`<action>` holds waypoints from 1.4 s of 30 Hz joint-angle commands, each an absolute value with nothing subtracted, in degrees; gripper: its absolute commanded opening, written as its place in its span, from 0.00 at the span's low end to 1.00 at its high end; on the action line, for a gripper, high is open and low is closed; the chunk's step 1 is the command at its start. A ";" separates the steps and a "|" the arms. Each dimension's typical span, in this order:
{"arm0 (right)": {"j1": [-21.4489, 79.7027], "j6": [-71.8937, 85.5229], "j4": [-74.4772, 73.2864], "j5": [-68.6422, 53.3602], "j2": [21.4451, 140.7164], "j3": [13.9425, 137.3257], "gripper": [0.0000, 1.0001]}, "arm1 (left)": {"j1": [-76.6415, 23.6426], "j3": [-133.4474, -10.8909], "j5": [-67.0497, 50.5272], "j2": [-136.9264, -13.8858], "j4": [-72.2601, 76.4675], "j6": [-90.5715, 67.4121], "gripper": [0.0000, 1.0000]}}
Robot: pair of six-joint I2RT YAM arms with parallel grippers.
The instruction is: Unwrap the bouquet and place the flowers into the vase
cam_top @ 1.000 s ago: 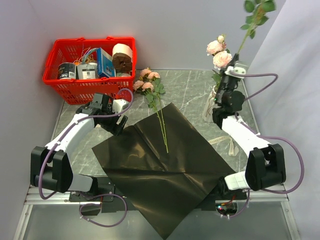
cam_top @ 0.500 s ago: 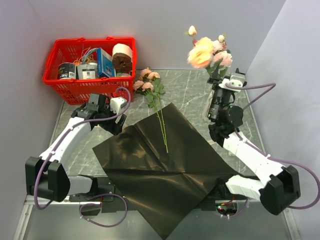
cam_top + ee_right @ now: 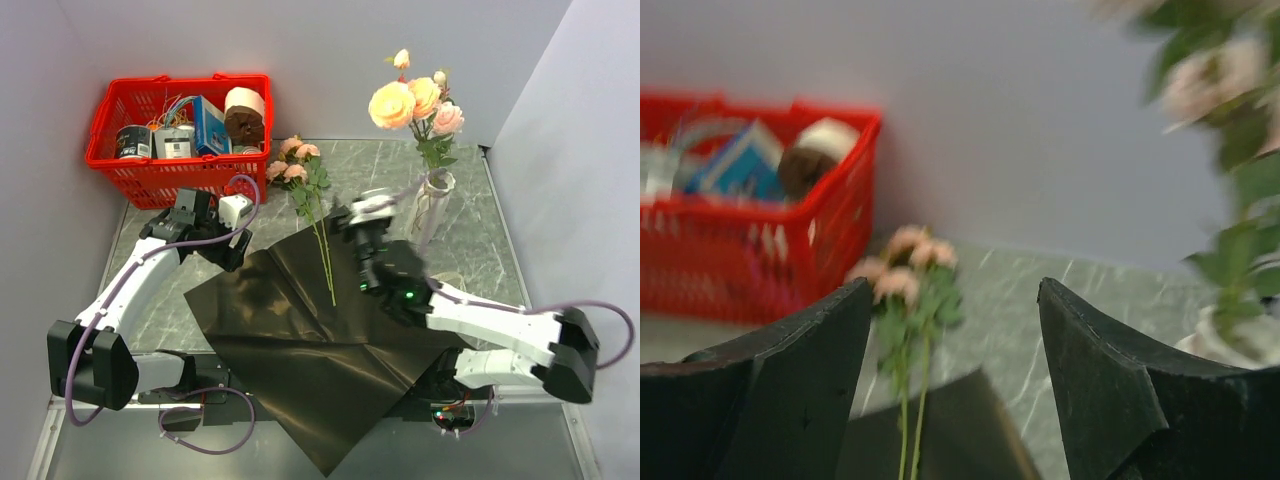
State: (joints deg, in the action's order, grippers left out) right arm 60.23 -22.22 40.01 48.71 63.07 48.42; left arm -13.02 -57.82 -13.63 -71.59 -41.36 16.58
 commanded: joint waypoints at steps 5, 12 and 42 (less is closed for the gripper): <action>62.05 1.21 13.83 43.96 77.41 53.26 0.70 | -12.66 -59.68 -11.52 -70.31 -41.48 14.94 0.87; 51.89 18.26 -7.96 29.47 91.04 63.88 0.71 | -12.57 -59.59 -11.51 -70.93 -41.75 15.12 0.87; 37.09 19.16 -24.34 11.08 120.14 88.33 0.49 | -12.48 -58.89 -11.69 -73.30 -40.43 16.44 0.89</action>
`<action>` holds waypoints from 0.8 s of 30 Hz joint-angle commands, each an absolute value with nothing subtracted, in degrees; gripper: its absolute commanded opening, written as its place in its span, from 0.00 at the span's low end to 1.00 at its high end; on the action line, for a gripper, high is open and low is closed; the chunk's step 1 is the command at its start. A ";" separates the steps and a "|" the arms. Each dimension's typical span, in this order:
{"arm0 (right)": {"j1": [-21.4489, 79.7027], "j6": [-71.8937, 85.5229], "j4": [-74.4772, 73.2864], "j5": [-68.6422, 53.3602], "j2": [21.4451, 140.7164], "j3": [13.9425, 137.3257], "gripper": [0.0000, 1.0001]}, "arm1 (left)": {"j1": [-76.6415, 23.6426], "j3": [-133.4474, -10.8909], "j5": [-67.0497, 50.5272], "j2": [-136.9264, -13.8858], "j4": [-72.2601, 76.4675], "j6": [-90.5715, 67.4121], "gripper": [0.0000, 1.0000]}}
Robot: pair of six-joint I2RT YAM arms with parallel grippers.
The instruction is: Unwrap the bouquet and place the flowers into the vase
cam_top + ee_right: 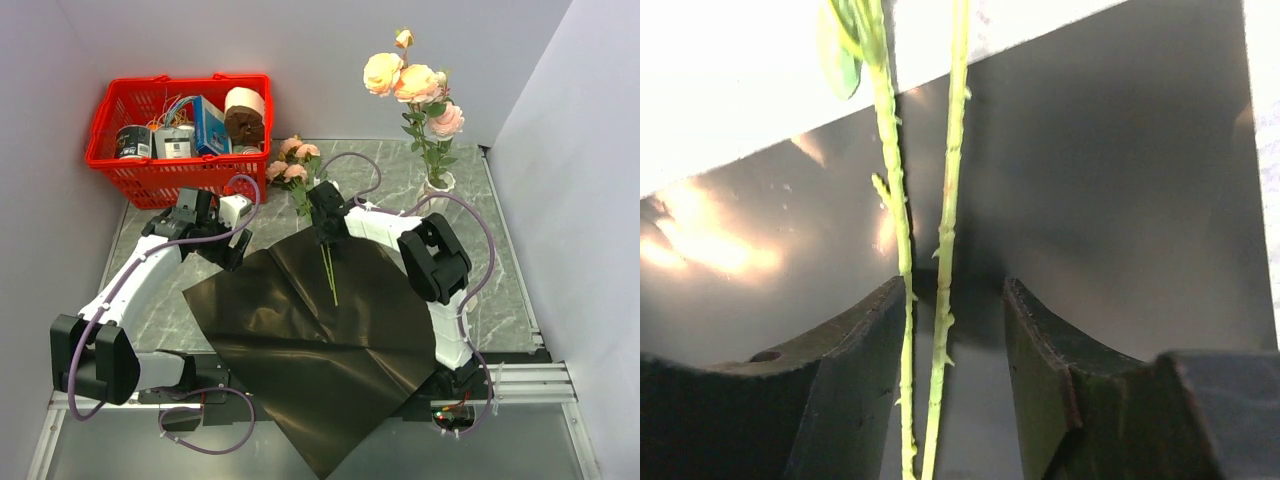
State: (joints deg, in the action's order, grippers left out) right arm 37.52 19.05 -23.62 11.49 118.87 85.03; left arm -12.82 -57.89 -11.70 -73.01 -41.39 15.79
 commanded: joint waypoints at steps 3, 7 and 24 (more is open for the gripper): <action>36.65 19.07 -24.52 10.55 121.55 89.38 0.47 | -12.39 -58.62 -11.69 -73.48 -40.25 16.52 0.89; 36.30 18.81 -23.91 10.02 121.73 89.65 0.46 | -12.39 -58.45 -11.60 -73.57 -40.25 16.70 0.89; 35.24 17.14 -21.36 8.52 116.98 89.38 0.47 | -12.22 -57.57 -11.07 -73.04 -40.34 17.31 0.89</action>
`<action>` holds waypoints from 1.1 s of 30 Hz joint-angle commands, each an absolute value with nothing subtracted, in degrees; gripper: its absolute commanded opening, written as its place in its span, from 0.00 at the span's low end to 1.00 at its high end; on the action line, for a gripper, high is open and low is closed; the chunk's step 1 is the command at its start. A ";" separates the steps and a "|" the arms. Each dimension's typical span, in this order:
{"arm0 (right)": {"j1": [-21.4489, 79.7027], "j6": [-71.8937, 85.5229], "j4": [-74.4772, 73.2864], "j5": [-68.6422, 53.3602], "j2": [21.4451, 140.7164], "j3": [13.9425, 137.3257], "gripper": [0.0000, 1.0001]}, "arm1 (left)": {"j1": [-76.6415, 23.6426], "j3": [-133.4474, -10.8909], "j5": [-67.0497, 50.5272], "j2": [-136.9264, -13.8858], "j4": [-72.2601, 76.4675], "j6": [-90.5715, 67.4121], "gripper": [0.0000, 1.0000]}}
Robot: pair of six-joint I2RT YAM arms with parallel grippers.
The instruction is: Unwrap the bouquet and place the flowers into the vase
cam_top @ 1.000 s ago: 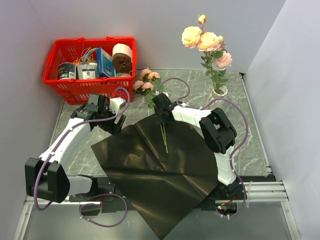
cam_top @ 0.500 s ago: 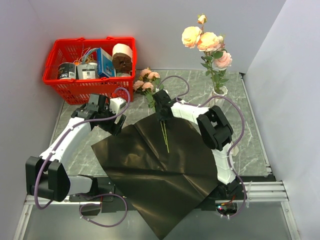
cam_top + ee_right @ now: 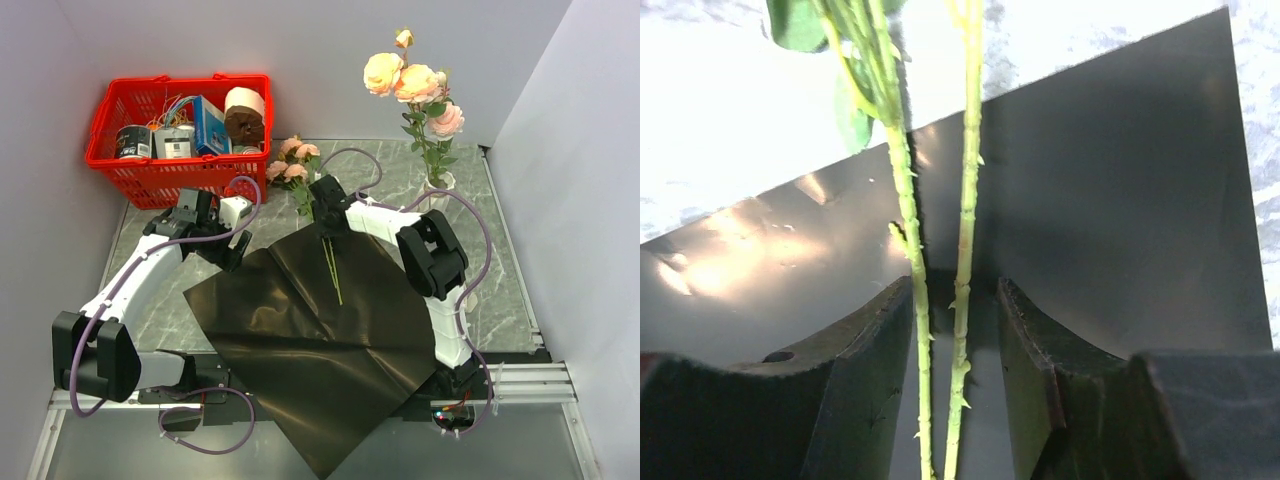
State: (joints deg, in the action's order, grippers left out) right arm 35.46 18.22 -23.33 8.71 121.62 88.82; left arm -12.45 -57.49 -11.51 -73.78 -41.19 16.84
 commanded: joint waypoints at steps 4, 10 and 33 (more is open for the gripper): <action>34.19 17.49 -22.94 8.88 118.83 91.76 0.44 | -12.22 -57.48 -11.07 -72.77 -40.43 17.31 0.89; 33.40 17.23 -24.26 8.88 122.08 94.39 0.41 | -12.22 -57.04 -10.81 -72.60 -40.52 17.49 0.89; 35.07 15.91 -29.01 10.64 127.53 96.59 0.22 | -12.13 -57.74 -10.81 -72.25 -41.13 17.40 0.89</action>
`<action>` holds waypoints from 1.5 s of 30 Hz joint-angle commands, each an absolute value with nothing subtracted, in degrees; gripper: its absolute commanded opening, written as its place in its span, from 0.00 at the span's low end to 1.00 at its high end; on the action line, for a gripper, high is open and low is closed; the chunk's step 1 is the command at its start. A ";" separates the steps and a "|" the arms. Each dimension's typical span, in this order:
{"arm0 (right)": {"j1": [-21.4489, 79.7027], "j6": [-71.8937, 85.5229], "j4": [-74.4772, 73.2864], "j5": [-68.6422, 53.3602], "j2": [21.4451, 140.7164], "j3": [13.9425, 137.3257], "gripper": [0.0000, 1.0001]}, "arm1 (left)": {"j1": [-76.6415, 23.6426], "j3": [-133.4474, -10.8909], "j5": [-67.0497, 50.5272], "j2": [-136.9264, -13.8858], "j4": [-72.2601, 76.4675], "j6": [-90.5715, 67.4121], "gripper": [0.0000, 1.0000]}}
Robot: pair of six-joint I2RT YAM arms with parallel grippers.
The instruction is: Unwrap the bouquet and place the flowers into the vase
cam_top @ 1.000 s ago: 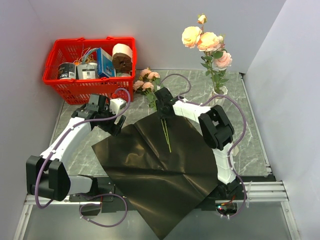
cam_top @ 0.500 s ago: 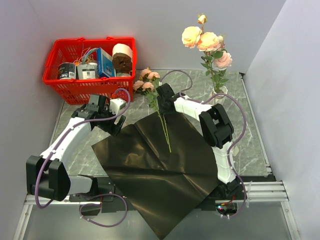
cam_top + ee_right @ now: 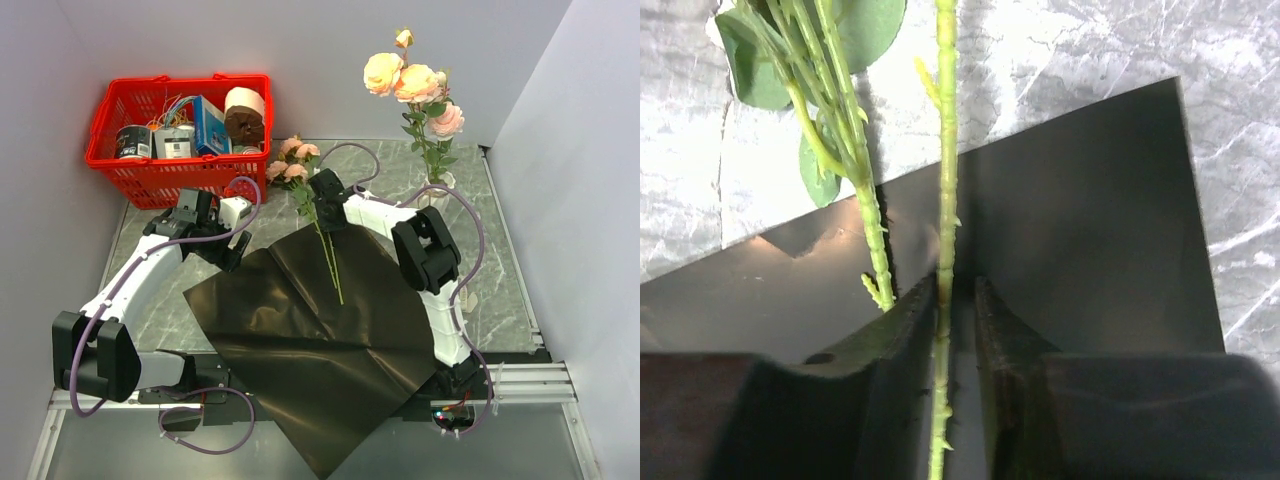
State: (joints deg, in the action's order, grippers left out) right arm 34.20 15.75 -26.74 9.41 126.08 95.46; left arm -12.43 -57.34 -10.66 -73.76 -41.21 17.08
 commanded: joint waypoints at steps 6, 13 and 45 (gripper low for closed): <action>35.60 15.74 -24.79 12.38 121.66 94.22 0.00 | -12.13 -58.18 -10.72 -71.37 -41.83 17.23 0.89; 35.68 12.22 -19.95 13.71 107.07 93.25 0.00 | -11.87 -58.45 -11.07 -70.40 -42.28 16.88 0.89; 36.66 -29.62 30.85 25.05 57.57 74.88 0.00 | -11.78 -60.12 -12.39 -70.14 -42.72 15.55 0.90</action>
